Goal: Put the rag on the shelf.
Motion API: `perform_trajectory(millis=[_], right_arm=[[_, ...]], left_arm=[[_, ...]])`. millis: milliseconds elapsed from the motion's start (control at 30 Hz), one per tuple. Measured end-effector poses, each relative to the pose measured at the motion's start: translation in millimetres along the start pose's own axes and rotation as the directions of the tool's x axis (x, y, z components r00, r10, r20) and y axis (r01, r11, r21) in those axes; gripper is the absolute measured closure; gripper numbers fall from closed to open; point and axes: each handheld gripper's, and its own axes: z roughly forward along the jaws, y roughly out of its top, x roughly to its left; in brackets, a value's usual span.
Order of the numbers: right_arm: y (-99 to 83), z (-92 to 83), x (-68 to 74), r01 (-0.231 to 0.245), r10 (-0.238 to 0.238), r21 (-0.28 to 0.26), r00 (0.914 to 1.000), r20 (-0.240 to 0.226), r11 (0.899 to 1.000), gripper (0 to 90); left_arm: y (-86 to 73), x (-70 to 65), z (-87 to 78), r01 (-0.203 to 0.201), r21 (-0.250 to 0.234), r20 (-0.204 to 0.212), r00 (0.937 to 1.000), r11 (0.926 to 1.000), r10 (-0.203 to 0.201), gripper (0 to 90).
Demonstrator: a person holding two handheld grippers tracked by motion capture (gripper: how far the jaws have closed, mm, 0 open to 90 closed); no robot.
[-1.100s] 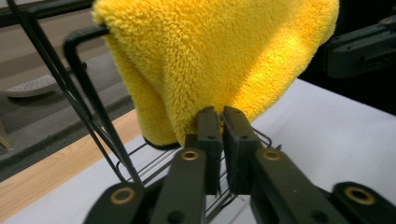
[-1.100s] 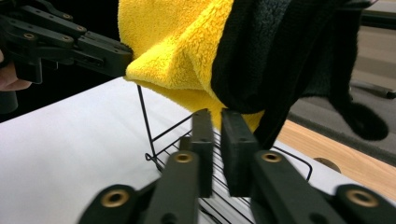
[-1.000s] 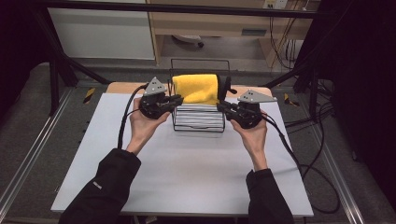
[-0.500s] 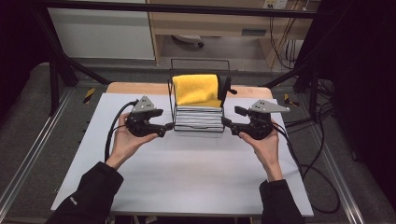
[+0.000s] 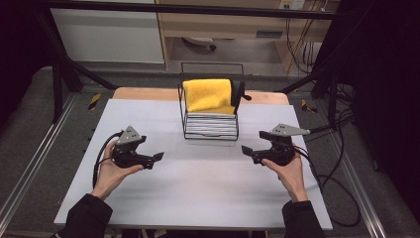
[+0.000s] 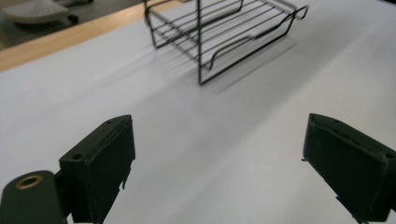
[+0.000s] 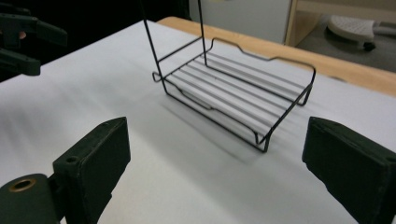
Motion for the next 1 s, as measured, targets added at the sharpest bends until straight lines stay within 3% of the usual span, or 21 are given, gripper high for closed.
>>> perform_trajectory(millis=[233,433,800,1000], right_arm=[[-32.6,0.7,-7.6,-0.039,0.039,0.039,0.9992,0.009,0.998,4.0],[-63.1,-1.4,-15.3,-0.070,0.068,0.077,0.9974,0.026,0.995,2.2],[-99.4,-11.3,-21.9,-0.079,0.074,0.126,0.9964,0.041,0.989,0.6],[-105.3,-12.2,-19.5,-0.065,0.059,0.139,0.9969,0.052,0.988,0.6]], left_arm=[[-37.3,12.0,-7.8,0.026,0.003,-0.019,0.9995,0.9997,-0.026,8.9],[-59.5,15.1,-13.4,0.031,0.000,-0.021,0.9993,0.9995,-0.031,9.0],[-83.9,17.4,-19.9,0.040,0.001,-0.031,0.9987,0.9992,-0.040,9.2],[-88.2,17.1,-21.1,0.041,-0.003,-0.030,0.9987,0.9992,-0.041,9.1]])
